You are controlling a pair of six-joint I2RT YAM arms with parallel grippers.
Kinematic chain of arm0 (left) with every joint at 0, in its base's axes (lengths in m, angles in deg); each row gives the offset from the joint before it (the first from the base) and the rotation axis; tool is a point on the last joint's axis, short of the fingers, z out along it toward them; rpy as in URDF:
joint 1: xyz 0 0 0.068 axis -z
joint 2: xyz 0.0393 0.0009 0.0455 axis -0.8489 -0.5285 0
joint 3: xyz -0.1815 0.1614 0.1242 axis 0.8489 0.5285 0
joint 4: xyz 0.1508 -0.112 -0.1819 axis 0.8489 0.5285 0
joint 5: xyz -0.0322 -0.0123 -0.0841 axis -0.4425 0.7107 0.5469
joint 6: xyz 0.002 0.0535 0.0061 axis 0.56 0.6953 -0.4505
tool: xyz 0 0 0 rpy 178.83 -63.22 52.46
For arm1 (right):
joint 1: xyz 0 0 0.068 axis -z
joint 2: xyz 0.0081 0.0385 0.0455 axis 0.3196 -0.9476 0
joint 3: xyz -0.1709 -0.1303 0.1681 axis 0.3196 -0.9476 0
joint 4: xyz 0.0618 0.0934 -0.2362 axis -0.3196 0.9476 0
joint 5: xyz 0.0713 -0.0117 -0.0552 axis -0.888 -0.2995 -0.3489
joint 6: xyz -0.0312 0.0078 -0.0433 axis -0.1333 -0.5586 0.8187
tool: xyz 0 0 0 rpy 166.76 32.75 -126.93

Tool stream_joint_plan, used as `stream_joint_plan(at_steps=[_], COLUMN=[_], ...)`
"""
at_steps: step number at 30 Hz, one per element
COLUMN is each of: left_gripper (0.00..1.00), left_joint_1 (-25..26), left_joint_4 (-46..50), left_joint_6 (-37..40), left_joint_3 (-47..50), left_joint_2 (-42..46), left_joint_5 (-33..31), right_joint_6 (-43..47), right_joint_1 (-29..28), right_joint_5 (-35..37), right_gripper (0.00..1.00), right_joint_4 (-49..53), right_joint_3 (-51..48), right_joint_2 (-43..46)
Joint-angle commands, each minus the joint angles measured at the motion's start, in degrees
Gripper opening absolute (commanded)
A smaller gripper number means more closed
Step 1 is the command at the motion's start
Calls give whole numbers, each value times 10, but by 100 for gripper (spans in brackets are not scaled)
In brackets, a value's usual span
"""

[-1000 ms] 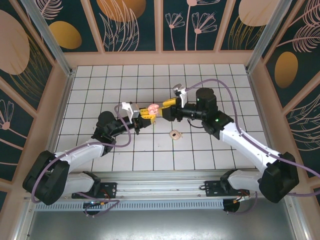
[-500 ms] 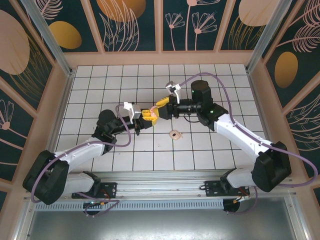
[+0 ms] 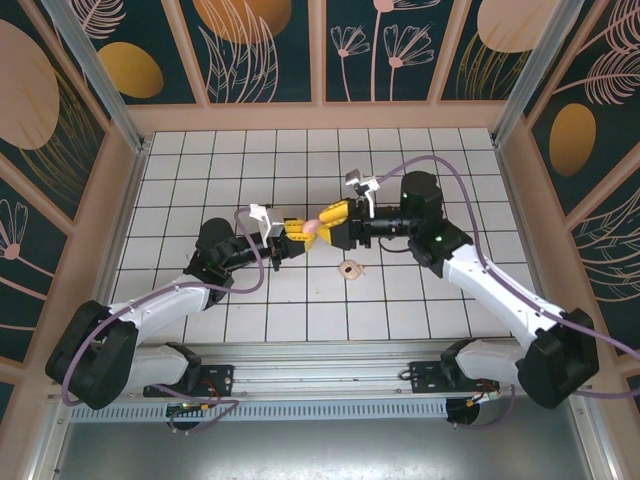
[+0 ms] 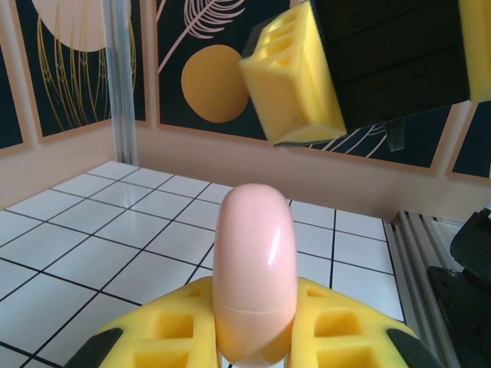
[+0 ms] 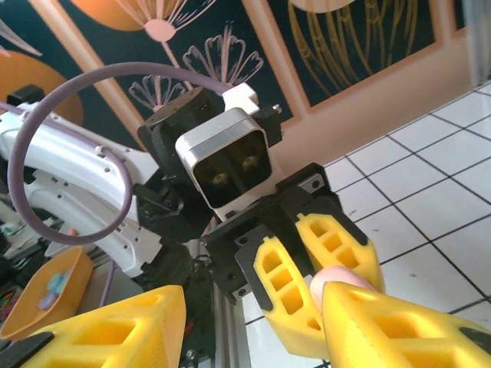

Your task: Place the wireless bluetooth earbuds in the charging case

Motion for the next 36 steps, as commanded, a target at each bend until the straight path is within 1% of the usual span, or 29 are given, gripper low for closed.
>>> stream_joint_plan(at_steps=[1,5,6,8,10,13,18,21,24,29,32,36], left_gripper=[7,7,7,7,7,6,4,3,4,6,6,9], left_joint_1=[2,2,2,2,2,2,2,5,12,33,46,57], left_joint_4=[26,66,86,121,131,129,183,235,270,292,307,326], left_joint_6=[-8,-37,-55,-86,-126,-178,-234,-260,-280,-317,-336,-353], left_joint_3=[-29,-53,-66,-88,-103,-125,-210,-282,-338,-394,-421,-455], left_joint_2=[-11,-28,-37,-54,-74,-110,-189,-240,-293,-356,-391,-430], left_joint_5=[-24,-53,-70,-95,-115,-119,-127,-126,-126,-124,-128,-138], right_joint_6=[-23,-57,-66,-78,-78,-73,-44,-36,-39,-50,-54,-54], right_joint_1=[9,45,53,67,77,95,114,136,161,188,201,219], right_joint_5=[94,213,241,279,312,361,446,458,444,401,394,388], right_gripper=[51,52,52,52,52,52,52,51,51,51,51,51], right_joint_4=[1,27,36,56,77,129,244,298,317,286,282,283], right_joint_3=[-16,-21,-20,-14,-2,40,134,181,195,146,117,87], right_joint_2=[22,23,18,5,-13,-43,-106,-146,-164,-144,-126,-99])
